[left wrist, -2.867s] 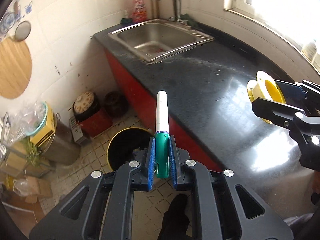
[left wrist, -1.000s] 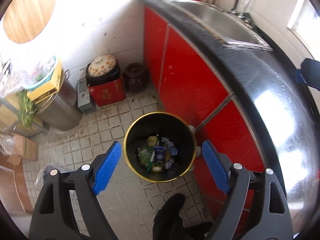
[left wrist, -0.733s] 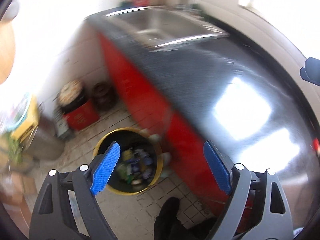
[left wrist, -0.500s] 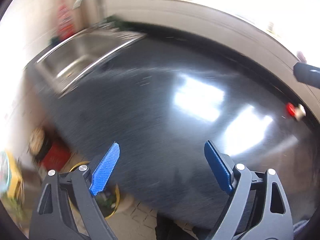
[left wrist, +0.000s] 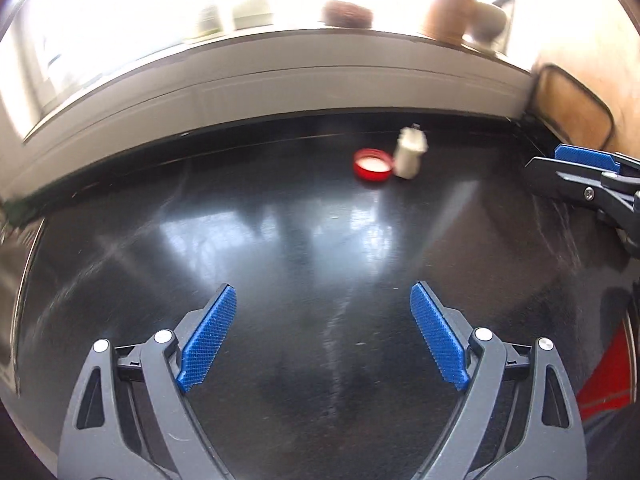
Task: Collect trash
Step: 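Return both tools to the counter above the red lid and candle, then grasp the red lid with the left tool while the right tool grasps the white candle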
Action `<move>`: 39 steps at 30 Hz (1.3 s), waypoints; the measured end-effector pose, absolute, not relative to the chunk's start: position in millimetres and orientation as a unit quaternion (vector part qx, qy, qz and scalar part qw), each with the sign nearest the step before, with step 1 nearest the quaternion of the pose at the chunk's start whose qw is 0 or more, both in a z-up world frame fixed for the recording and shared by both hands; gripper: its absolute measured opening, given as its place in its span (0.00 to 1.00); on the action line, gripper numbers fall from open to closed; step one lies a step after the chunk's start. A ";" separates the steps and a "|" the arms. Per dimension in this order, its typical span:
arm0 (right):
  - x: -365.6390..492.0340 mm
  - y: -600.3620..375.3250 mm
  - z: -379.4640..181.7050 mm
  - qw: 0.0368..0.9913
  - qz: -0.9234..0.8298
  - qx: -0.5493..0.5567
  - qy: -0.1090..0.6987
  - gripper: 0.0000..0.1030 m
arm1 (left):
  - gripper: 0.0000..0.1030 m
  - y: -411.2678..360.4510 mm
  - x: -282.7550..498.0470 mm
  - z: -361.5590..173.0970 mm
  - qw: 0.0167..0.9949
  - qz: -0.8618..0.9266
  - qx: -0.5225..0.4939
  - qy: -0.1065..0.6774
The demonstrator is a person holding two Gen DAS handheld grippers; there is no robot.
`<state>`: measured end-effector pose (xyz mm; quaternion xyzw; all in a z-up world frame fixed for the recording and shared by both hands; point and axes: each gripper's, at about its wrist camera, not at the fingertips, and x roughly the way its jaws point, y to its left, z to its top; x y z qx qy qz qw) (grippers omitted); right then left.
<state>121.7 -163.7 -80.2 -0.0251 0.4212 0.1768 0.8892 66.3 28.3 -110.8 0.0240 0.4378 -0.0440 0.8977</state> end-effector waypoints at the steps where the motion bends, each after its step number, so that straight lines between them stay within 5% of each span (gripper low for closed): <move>1: 120.8 -171.6 -83.3 0.890 0.170 -0.022 0.423 0.76 | 0.84 15.4 63.4 -110.6 0.897 -0.052 0.031 0.437; 17: 156.8 -170.7 -100.0 0.881 0.164 -0.012 0.444 0.76 | 0.84 -5.2 111.6 -131.0 0.884 -0.069 0.049 0.460; 39: 333.6 -146.8 -202.1 0.832 0.132 -0.001 0.539 0.76 | 0.88 -19.6 264.1 -205.0 0.865 -0.079 0.057 0.492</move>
